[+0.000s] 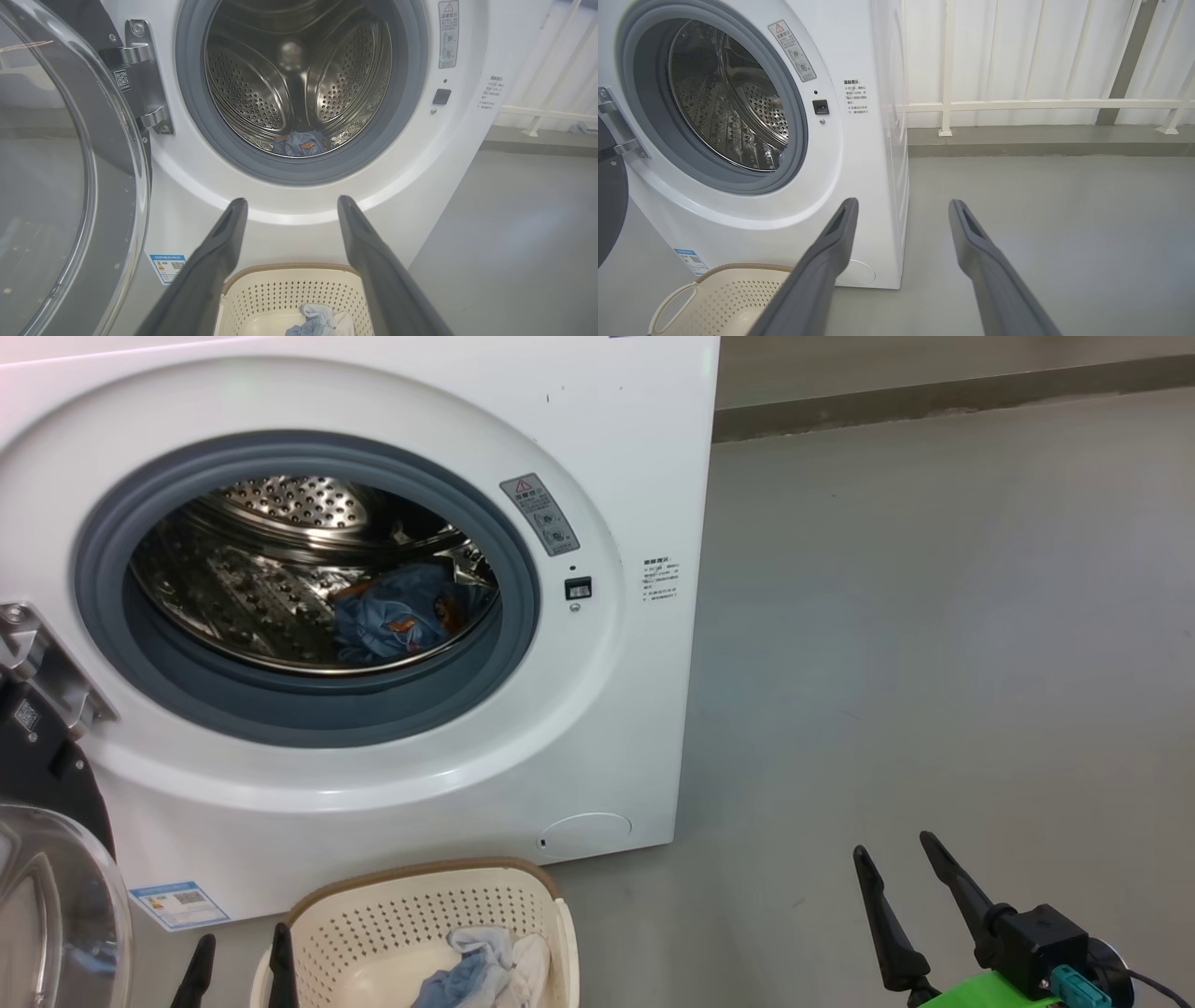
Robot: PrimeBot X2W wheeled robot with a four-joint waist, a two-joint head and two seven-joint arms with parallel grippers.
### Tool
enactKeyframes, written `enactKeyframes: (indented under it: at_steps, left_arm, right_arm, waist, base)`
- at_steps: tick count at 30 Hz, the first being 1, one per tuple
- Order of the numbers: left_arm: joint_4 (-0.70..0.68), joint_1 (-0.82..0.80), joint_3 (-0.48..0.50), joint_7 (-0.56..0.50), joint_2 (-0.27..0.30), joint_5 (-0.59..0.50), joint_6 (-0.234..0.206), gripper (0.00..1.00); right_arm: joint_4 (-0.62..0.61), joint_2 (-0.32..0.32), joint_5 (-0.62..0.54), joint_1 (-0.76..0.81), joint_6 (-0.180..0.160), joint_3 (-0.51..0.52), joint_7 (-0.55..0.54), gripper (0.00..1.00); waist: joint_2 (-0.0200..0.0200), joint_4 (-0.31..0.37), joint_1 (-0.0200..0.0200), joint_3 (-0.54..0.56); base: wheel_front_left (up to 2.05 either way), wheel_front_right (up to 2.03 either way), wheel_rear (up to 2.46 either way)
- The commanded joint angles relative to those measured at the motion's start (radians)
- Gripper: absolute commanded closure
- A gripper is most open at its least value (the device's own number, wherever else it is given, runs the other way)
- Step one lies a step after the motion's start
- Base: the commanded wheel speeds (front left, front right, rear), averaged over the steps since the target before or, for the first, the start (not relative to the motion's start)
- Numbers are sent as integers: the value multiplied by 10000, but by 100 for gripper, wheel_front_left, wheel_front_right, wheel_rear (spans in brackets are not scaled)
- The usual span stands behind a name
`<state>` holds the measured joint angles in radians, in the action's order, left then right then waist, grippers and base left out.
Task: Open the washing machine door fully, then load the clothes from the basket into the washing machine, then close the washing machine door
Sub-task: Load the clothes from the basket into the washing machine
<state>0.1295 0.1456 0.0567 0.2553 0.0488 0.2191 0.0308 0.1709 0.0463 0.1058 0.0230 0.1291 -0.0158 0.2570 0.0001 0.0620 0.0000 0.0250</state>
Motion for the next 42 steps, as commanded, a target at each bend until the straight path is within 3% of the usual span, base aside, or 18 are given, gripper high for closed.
enactKeyframes:
  at_steps: [1, 42]
  left_arm:
    - [-294, -122, 307, 65, 70, 129, -43, 0]
    - [-375, -126, 362, 65, 46, 27, 37, 0]
  right_arm:
    - [-255, 44, -36, -151, 16, -219, 48, 0]
    - [-329, 40, -85, -154, 16, -204, 48, 0]
  waist:
    - [-1, 4, 0, -9]
    - [-1, 4, 0, -151]
  base:
    - [0, 0, 0]
    - [0, 0, 0]
